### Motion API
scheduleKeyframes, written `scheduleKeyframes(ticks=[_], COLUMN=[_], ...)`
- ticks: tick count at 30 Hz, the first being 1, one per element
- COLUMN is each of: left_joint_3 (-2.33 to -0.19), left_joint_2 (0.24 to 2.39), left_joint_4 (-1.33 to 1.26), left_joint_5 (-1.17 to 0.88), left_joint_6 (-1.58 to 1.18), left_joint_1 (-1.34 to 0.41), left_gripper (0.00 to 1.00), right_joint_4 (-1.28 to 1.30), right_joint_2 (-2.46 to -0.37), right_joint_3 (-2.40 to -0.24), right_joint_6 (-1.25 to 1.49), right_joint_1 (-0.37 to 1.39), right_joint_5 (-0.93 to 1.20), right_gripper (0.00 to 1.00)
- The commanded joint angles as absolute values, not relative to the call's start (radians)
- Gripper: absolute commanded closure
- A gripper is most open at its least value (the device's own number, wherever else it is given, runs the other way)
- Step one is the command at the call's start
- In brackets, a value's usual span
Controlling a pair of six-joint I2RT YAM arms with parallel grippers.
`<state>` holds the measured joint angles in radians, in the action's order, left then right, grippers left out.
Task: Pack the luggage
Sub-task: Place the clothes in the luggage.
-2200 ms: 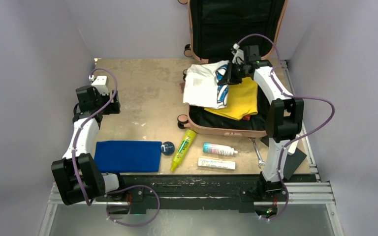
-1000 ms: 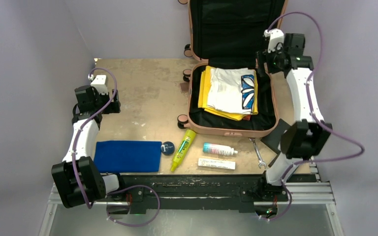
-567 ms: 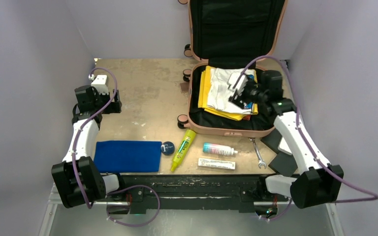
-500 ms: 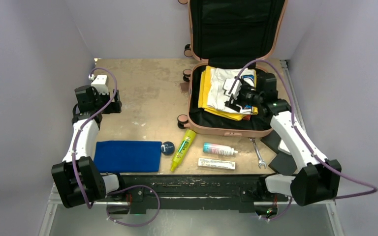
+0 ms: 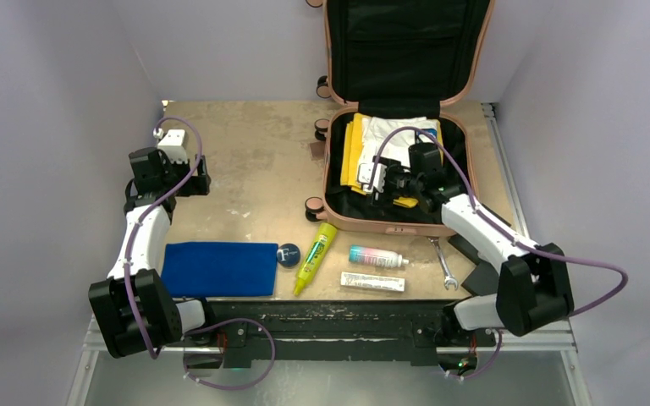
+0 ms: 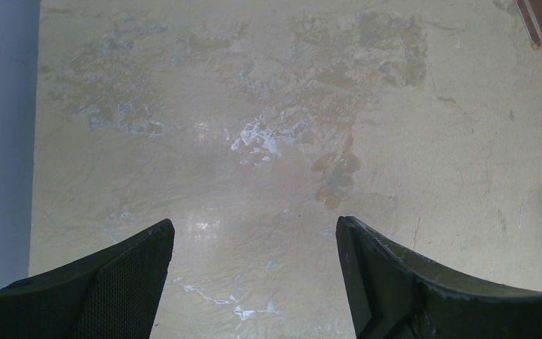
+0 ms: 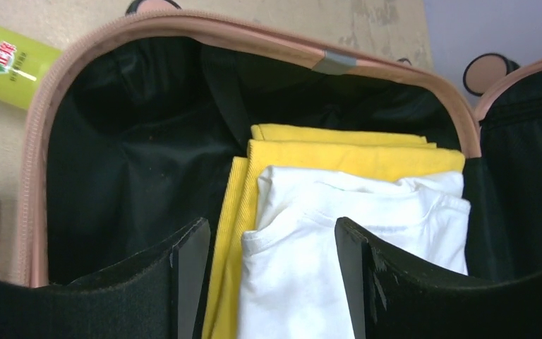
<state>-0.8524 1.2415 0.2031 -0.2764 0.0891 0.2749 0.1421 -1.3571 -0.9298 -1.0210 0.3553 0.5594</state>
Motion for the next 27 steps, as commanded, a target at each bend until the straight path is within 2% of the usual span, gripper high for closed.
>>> scheduleKeyframes(ticks=[1,12,21,27], left_joint_3=[-0.84,-0.836,-0.836,-0.836], left_joint_2=[1.224,1.235,1.238,1.243], left_joint_4=[0.167,0.161,0.16,0.16], left_joint_5=[-0.298,-0.29,-0.287,-0.283], left_joint_6=[0.087,0.086,0.084,0.084], left_joint_1=[0.284,0.283,0.283,0.283], left_gripper=[0.16,0.16,0.16,0.16], right_joint_4=[0.049,-0.018,-0.078,-0.067], right_joint_2=[-1.372,-1.444,-1.489,-1.531], right_joint_3=[-0.915,-0.907,-0.908,-0.949], right_joint_6=[-1.027,-1.002,-0.963,-0.943], right_joint_1=[0.36,0.368,0.379,0.385], right_joint_5=[0.52,0.467,0.419,0.397], right_gripper=[0.32,0.39,0.41,0.59])
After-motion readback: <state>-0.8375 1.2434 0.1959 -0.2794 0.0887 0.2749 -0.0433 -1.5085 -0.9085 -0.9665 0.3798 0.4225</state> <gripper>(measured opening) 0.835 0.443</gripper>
